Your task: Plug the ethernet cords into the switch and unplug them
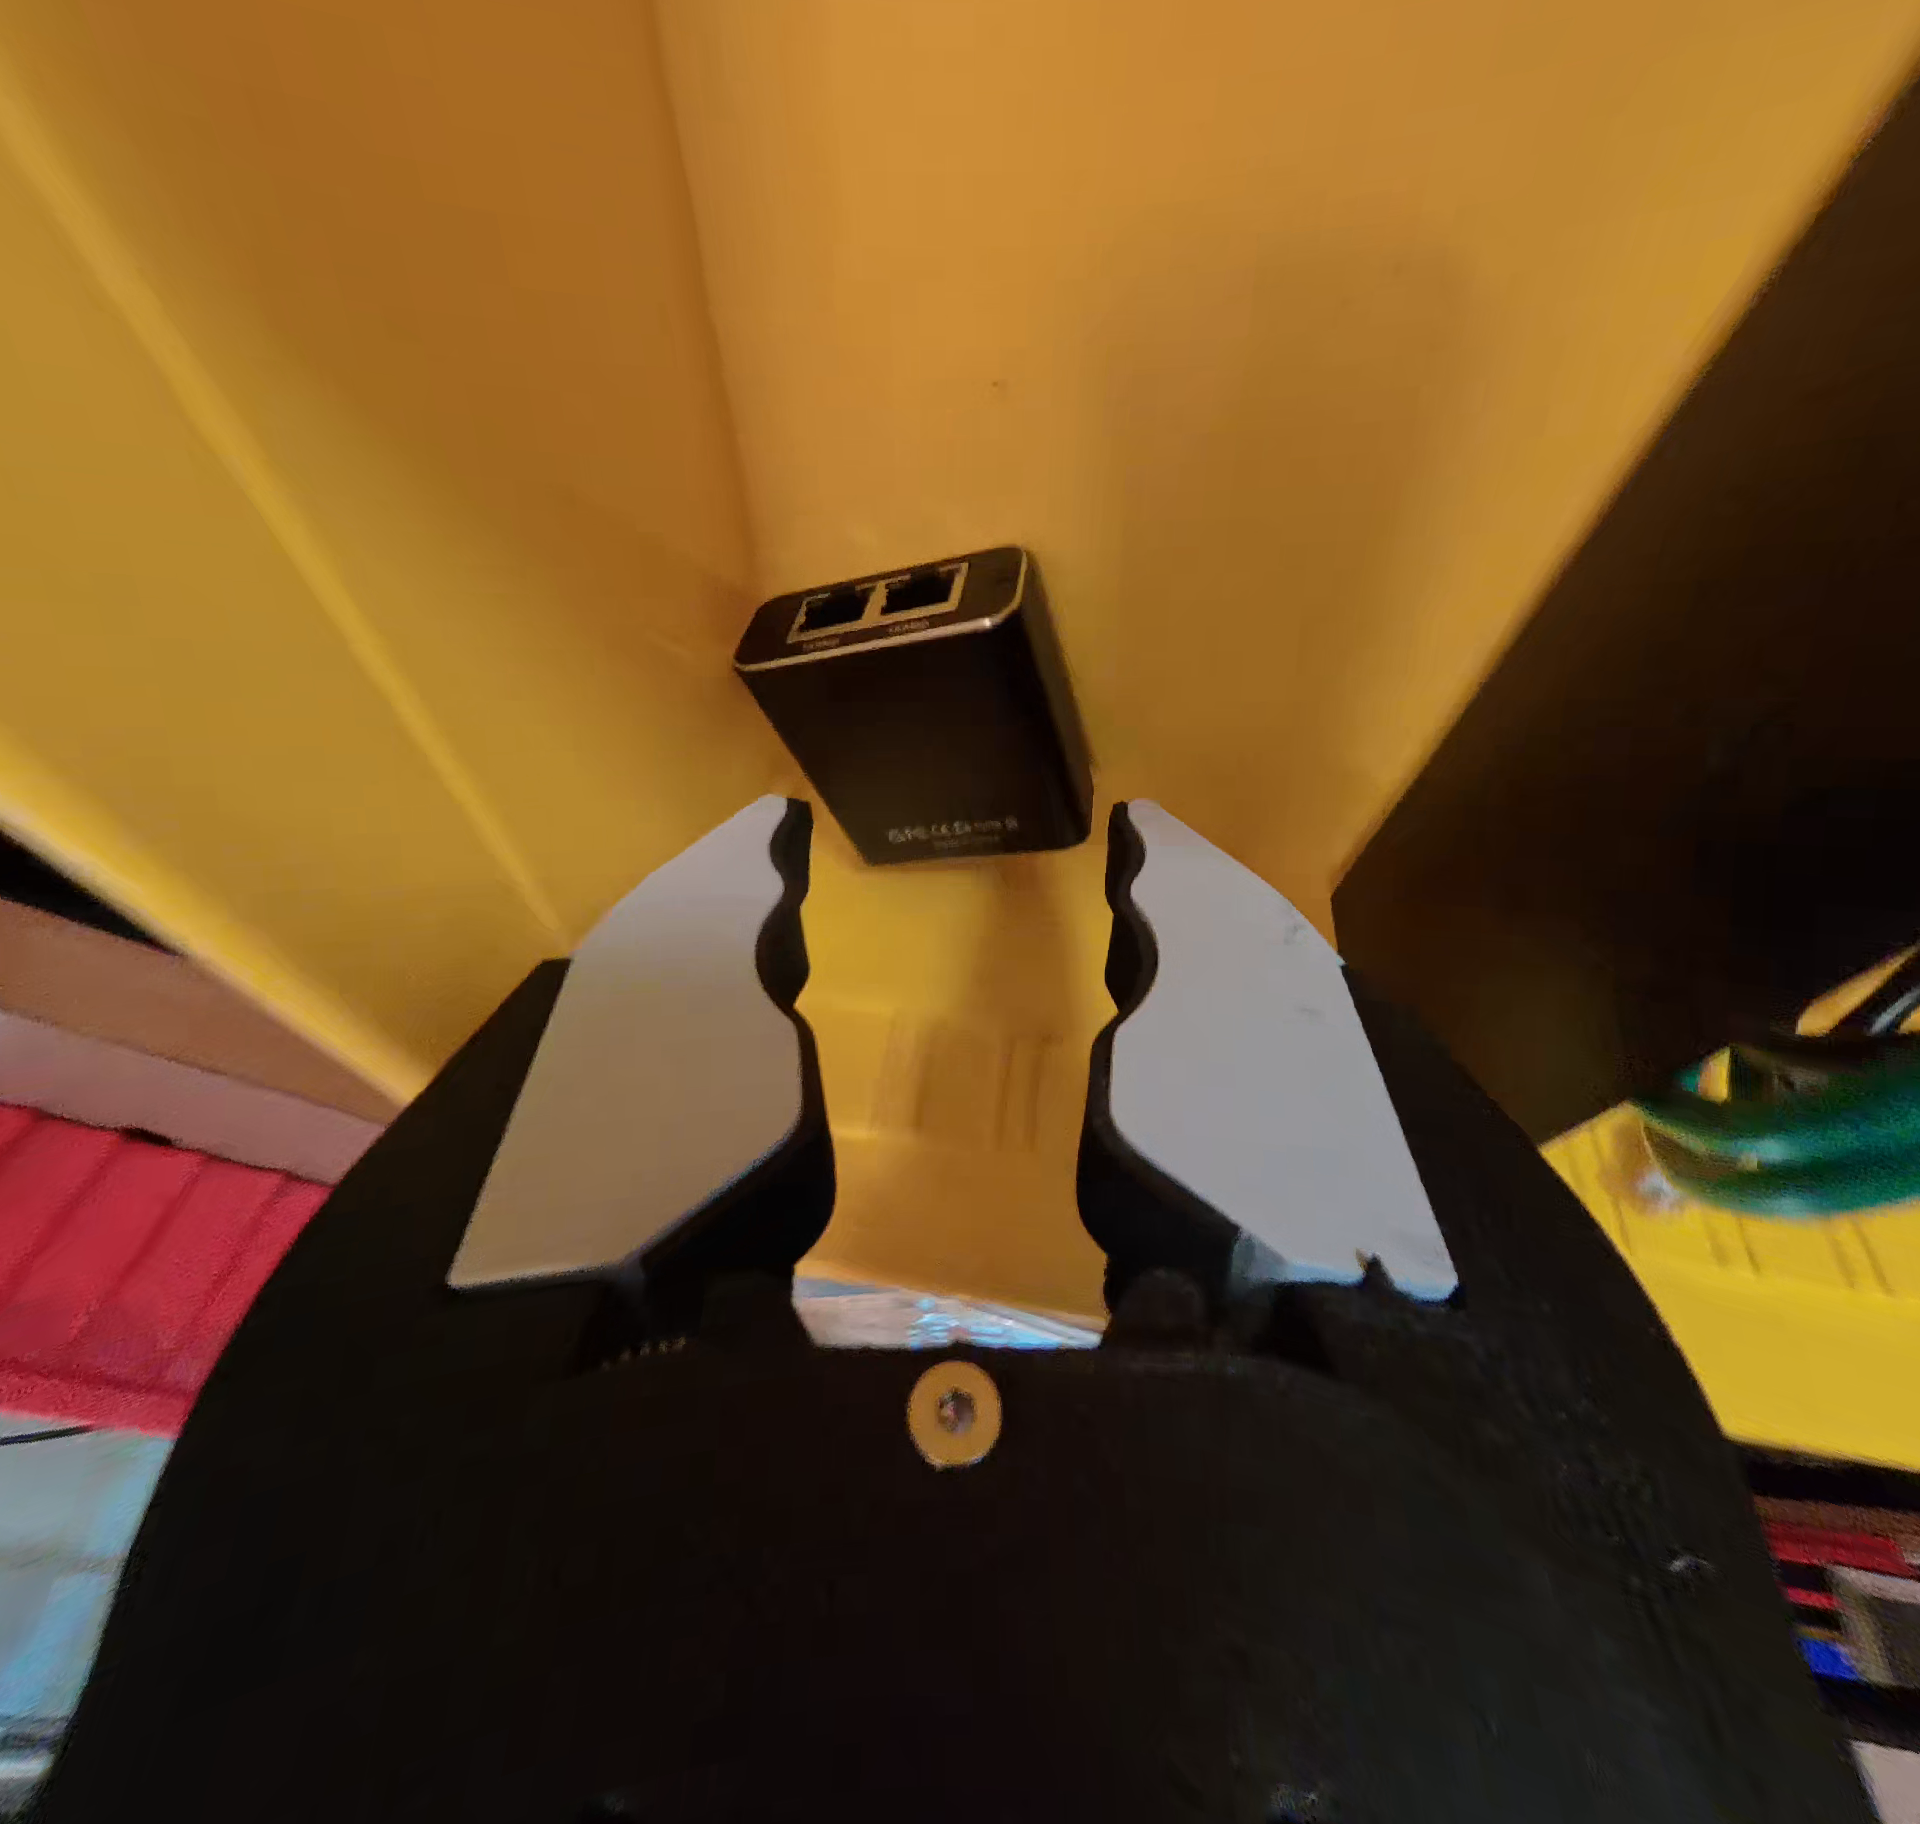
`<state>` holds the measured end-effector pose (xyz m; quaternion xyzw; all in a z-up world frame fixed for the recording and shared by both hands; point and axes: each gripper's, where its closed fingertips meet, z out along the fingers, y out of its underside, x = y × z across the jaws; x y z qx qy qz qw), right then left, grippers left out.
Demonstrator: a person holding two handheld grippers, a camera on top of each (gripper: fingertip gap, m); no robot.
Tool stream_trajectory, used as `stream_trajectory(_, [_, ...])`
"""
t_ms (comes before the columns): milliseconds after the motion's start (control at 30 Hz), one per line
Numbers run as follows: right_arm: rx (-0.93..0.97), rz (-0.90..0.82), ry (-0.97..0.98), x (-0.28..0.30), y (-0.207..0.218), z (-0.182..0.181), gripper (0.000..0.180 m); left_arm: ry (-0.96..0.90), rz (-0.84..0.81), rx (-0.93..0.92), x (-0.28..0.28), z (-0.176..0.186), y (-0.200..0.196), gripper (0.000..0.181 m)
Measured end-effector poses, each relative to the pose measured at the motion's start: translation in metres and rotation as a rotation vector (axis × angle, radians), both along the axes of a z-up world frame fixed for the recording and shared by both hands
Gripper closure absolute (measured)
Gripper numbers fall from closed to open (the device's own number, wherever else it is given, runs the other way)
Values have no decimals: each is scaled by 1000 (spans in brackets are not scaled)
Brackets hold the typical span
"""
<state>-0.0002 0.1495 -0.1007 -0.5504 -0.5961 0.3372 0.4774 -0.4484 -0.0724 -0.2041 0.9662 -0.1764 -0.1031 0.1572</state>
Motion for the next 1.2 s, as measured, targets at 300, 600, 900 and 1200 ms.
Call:
stream_trajectory(300, [31, 1, 49, 7, -5, 23, 180, 16, 68, 37, -8, -19, 1, 123])
stream_trajectory(600, [53, -25, 132, 23, -7, 59, 180, 68, -40, 615, 22, 75, 49, 123])
stream_trajectory(900, [94, 193, 183, 11, -71, 85, 140, -362, -358, 1291, 245, 194, 73, 124])
stream_trajectory(1200, [375, 307, 3, 1, -125, 64, 134, -1020, -498, 1177, 407, 157, 70, 124])
